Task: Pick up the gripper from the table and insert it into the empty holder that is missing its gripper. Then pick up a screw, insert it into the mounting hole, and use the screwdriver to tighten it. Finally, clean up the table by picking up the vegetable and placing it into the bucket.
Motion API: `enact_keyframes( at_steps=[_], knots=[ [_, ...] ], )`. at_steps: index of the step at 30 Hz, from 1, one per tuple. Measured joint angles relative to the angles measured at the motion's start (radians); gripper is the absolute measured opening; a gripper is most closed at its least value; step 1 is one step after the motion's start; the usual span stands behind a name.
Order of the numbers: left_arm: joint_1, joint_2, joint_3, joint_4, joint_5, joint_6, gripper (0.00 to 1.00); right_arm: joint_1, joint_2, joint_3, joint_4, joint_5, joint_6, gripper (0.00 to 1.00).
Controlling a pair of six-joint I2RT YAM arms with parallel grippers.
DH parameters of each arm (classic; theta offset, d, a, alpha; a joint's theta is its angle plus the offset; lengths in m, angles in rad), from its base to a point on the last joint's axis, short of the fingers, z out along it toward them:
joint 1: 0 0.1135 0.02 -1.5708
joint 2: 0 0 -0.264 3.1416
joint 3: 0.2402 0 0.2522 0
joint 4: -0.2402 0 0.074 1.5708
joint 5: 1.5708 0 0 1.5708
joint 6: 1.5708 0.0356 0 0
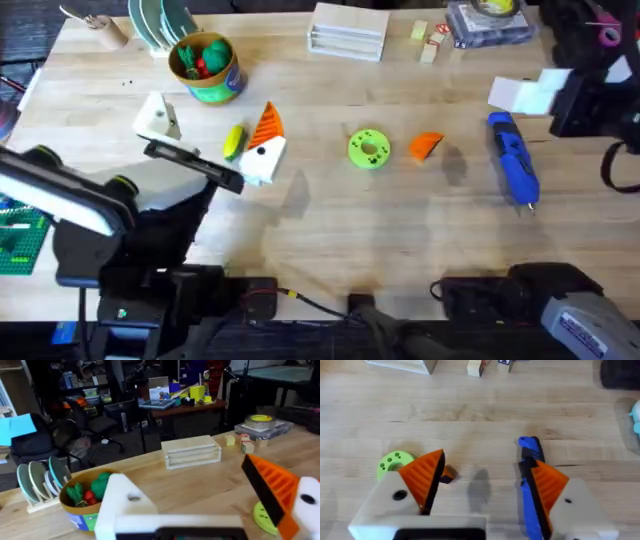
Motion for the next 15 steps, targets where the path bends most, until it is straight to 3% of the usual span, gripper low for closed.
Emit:
enact_keyframes(
  at_steps=[9, 15],
  knots=[
    [0.0, -0.073, -0.112, 0.018, 0.032, 0.0, 0.993, 0.0, 0.0, 0.0, 0.0, 0.0, 0.0, 0.991],
    [0.0, -0.072, -0.117, 0.009, 0.034, 0.0, 0.993, 0.0, 0.0, 0.0, 0.0, 0.0, 0.0, 0.991]
  ],
)
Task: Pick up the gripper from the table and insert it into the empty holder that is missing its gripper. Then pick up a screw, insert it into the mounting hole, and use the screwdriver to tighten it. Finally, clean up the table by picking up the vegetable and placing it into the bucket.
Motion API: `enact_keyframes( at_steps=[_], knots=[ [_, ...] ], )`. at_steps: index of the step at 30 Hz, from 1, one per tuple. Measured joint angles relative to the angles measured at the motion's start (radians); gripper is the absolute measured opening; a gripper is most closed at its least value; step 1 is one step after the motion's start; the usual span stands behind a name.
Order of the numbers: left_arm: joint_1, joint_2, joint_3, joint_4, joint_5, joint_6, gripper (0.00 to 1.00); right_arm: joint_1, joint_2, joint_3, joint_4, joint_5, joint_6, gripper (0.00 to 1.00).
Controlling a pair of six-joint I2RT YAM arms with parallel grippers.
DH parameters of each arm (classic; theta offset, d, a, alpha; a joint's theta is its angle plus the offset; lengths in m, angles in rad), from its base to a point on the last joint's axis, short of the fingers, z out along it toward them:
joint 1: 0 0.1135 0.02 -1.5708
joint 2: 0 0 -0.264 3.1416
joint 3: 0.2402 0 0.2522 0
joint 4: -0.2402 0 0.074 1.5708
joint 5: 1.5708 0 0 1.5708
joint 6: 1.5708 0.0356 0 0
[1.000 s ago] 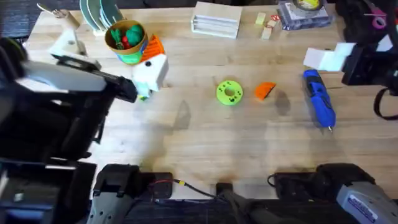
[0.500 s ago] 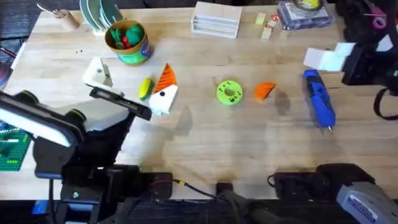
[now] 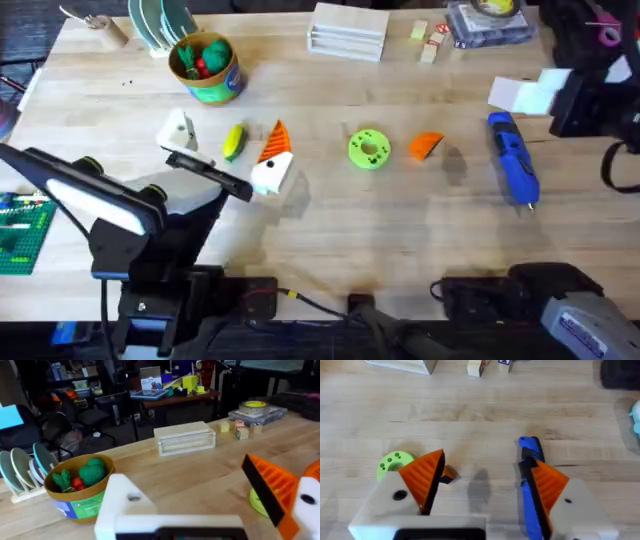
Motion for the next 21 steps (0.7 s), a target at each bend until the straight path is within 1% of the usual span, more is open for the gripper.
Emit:
enact_keyframes(
  at_steps=[3, 6, 7, 9, 13, 21],
  knots=[
    [0.0, 0.0, 0.0, -0.04, 0.005, 0.0, 0.993, 0.0, 0.0, 0.0, 0.0, 0.0, 0.0, 0.991],
    [0.0, 0.0, 0.0, -0.126, 0.037, 0.0, 0.992, 0.0, 0.0, 0.0, 0.0, 0.0, 0.0, 0.99],
    [0.0, 0.001, 0.0, -0.134, 0.05, -0.001, 0.992, 0.0, 0.0, 0.0, 0.0, 0.0, 0.0, 0.991],
    [0.0, 0.0, 0.0, -0.134, 0.075, -0.001, 0.993, 0.0, 0.0, 0.0, 0.0, 0.0, 0.0, 0.992],
    [0.0, 0.0, 0.0, -0.134, 0.1, -0.001, 0.993, 0.0, 0.0, 0.0, 0.0, 0.0, 0.0, 0.991],
    [0.0, 0.0, 0.0, -0.133, 0.112, -0.001, 0.993, 0.0, 0.0, 0.0, 0.0, 0.0, 0.0, 0.991]
  ],
)
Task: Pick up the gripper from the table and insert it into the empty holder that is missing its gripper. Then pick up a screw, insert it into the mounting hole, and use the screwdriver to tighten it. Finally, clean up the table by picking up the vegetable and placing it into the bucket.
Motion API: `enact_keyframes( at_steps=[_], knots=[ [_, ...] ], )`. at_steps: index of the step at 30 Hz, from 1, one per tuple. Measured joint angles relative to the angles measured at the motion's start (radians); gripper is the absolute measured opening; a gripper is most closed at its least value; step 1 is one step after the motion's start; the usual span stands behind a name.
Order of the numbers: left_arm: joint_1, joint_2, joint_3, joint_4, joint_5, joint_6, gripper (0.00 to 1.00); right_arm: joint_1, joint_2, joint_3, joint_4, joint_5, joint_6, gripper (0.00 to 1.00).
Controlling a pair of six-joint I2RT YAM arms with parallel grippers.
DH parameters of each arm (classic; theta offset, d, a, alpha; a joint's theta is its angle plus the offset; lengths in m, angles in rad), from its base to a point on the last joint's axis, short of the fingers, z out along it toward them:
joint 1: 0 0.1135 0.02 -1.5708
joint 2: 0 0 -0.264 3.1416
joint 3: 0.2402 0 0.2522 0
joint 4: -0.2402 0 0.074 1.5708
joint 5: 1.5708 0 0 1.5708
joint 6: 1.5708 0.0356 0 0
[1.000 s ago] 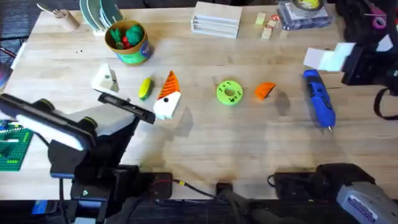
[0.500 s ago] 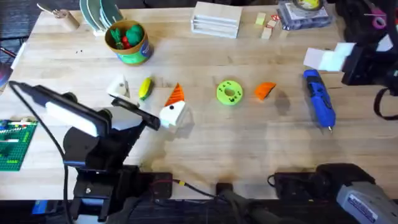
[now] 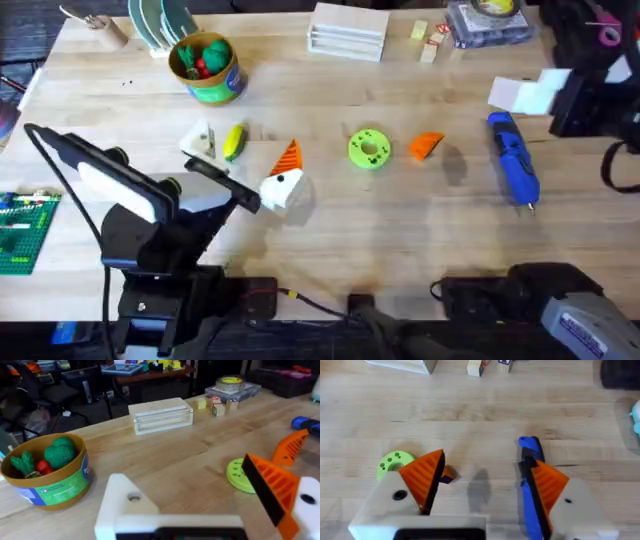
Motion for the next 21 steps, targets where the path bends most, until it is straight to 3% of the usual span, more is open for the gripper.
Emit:
enact_keyframes(
  at_steps=[21],
  knots=[
    [0.0, 0.0, 0.0, 0.0, 0.019, 0.0, 0.992, 0.0, 0.0, 0.0, 0.0, 0.0, 0.0, 0.992]
  ],
)
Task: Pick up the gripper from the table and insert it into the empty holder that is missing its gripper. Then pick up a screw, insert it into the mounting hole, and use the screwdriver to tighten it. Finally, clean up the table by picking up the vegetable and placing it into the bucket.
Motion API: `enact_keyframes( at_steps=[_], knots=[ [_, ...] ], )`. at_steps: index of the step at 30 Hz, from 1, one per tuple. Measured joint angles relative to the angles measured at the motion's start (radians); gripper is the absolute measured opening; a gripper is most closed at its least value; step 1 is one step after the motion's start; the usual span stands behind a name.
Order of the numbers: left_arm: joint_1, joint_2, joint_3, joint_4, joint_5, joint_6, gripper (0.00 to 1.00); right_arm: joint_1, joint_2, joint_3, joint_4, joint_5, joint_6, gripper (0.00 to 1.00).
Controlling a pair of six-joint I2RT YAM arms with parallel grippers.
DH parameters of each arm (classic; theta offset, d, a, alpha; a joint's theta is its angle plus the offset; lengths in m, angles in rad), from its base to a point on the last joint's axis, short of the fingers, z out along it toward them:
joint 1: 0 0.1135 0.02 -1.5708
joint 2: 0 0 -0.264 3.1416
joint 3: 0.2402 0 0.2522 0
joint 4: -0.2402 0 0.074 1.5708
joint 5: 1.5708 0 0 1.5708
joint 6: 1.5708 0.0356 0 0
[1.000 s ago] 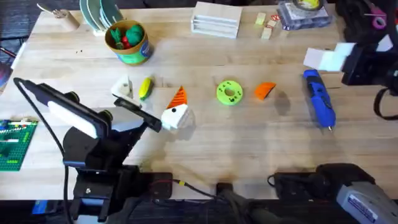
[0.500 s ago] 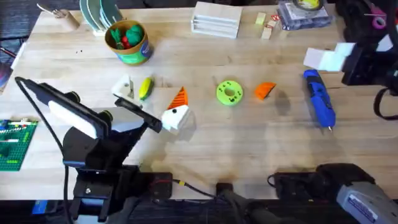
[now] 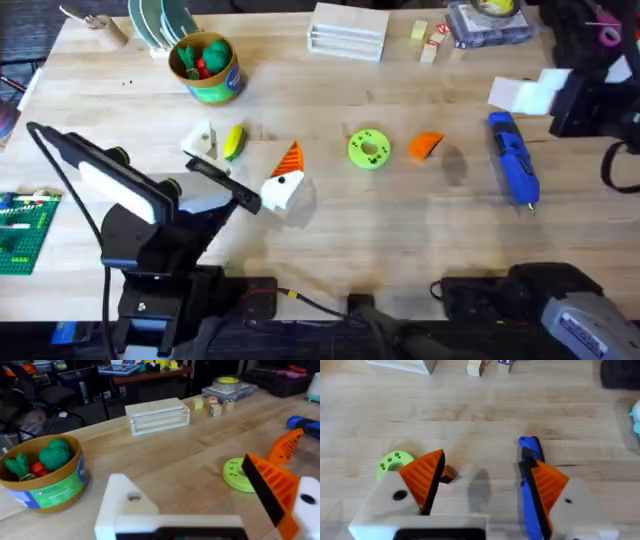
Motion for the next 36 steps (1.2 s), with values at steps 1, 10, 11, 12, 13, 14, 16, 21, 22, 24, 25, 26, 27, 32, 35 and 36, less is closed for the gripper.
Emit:
enact_keyframes(
  at_steps=[1, 10, 11, 12, 13, 14, 16, 21, 22, 24, 25, 26, 27, 32, 35, 36],
  knots=[
    [0.0, 0.0, 0.0, 0.0, 0.02, 0.0, 0.993, 0.0, 0.0, 0.0, 0.0, 0.0, 0.0, 0.991],
    [0.0, 0.0, 0.0, -0.011, 0.413, 0.0, 0.993, 0.0, 0.0, 0.0, 0.0, 0.0, 0.0, 0.991],
    [0.0, 0.0, 0.0, -0.011, 0.457, 0.0, 0.993, 0.0, 0.0, 0.0, 0.0, 0.0, 0.0, 0.991],
    [0.0, 0.0, 0.0, -0.012, 0.503, 0.0, 0.993, 0.0, 0.0, 0.0, 0.0, 0.0, 0.0, 0.991],
    [0.0, 0.0, 0.0, -0.012, 0.543, 0.0, 0.993, 0.0, 0.0, 0.0, 0.0, 0.0, 0.0, 0.991],
    [0.0, 0.0, 0.0, -0.012, 0.578, 0.0, 0.993, 0.0, 0.0, 0.0, 0.0, 0.0, 0.0, 0.991],
    [0.0, 0.0, 0.0, -0.012, 0.642, 0.0, 0.993, 0.0, 0.0, 0.0, 0.0, 0.0, 0.0, 0.991],
    [0.0, 0.0, 0.0, -0.013, 0.73, 0.0, 0.994, 0.0, 0.0, 0.0, 0.0, 0.0, 0.0, 0.991],
    [0.0, 0.0, 0.0, -0.013, 0.739, 0.0, 0.993, 0.0, 0.0, 0.0, 0.0, 0.0, 0.0, 0.992],
    [0.0, 0.0, 0.0, -0.013, 0.752, 0.0, 0.993, 0.0, 0.0, 0.0, 0.0, 0.0, 0.0, 0.991],
    [0.0, 0.0, 0.0, -0.013, 0.757, 0.0, 0.993, 0.0, 0.0, 0.0, 0.0, 0.0, 0.0, 0.992],
    [0.0, 0.0, 0.0, -0.013, 0.76, 0.0, 0.993, 0.0, 0.0, 0.0, 0.0, 0.0, 0.0, 0.992],
    [0.0, 0.0, 0.0, -0.013, 0.761, -0.001, 0.993, 0.0, 0.0, 0.0, 0.0, 0.0, 0.0, 0.992],
    [0.0, 0.0, 0.0, -0.013, 0.767, -0.002, 0.993, 0.0, 0.0, 0.0, 0.0, 0.0, 0.0, 0.992],
    [0.0, 0.0, 0.0, -0.013, 0.768, -0.002, 0.993, 0.0, 0.0, 0.0, -0.006, 0.0, 0.0, 0.991],
    [0.0, 0.0, 0.0, -0.013, 0.768, -0.002, 0.993, 0.0, 0.0, 0.0, -0.021, -0.001, 0.001, 0.992]
  ],
)
